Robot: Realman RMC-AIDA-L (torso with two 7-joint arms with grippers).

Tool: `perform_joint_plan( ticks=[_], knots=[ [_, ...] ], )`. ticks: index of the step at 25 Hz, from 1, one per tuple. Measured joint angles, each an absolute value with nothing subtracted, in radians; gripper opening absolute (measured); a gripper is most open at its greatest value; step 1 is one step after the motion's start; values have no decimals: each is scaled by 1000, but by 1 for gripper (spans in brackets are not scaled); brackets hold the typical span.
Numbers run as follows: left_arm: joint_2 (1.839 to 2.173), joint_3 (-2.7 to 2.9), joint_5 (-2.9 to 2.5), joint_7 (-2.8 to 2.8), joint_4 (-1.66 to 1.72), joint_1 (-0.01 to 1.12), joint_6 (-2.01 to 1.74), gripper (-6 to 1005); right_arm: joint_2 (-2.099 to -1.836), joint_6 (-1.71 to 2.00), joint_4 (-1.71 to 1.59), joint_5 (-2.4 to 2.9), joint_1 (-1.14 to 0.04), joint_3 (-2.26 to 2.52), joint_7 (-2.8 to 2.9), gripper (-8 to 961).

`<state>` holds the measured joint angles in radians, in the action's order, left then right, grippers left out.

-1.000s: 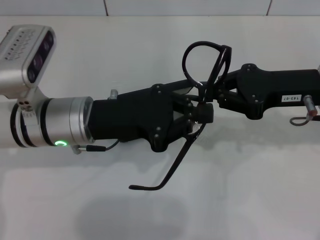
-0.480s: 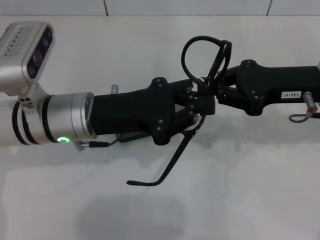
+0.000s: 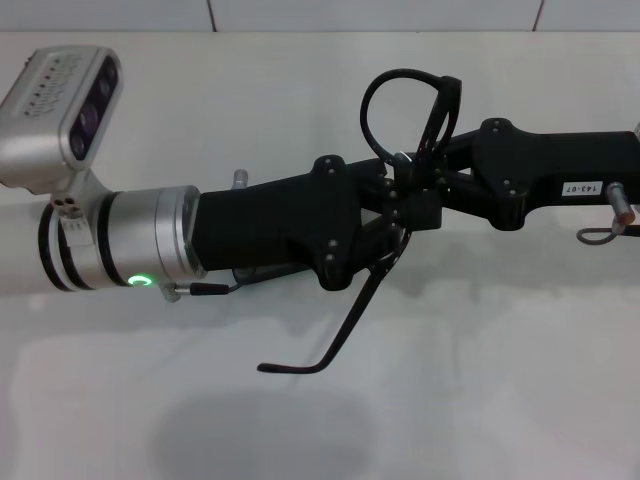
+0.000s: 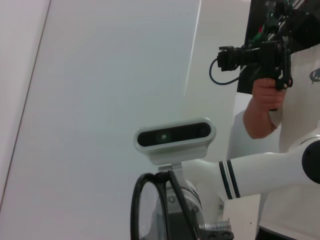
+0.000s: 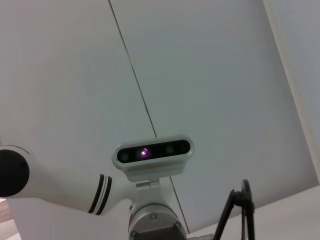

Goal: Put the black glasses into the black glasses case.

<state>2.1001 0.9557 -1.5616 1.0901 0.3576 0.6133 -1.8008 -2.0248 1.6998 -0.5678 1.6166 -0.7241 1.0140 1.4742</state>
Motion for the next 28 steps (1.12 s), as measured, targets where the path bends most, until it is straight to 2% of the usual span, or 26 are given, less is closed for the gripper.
perform_joint_plan(
  ticks=[16, 21, 24, 28],
  knots=[
    [2092, 951, -1520, 1094, 389, 610, -1821, 4, -2025, 1692, -567, 1617, -712, 1007, 1474, 72],
    [2078, 948, -1471, 1180, 535, 552, -1843, 4, -2020, 1659, -568, 1620, -705, 1004, 1469, 73],
    [2063, 952, -1475, 1247, 614, 525, -1867, 4, -2013, 1625, -577, 1625, -693, 1004, 1468, 73],
    [2021, 956, -1501, 1306, 630, 513, -1951, 3, -1993, 1583, -610, 1625, -662, 999, 1472, 74]
  ],
)
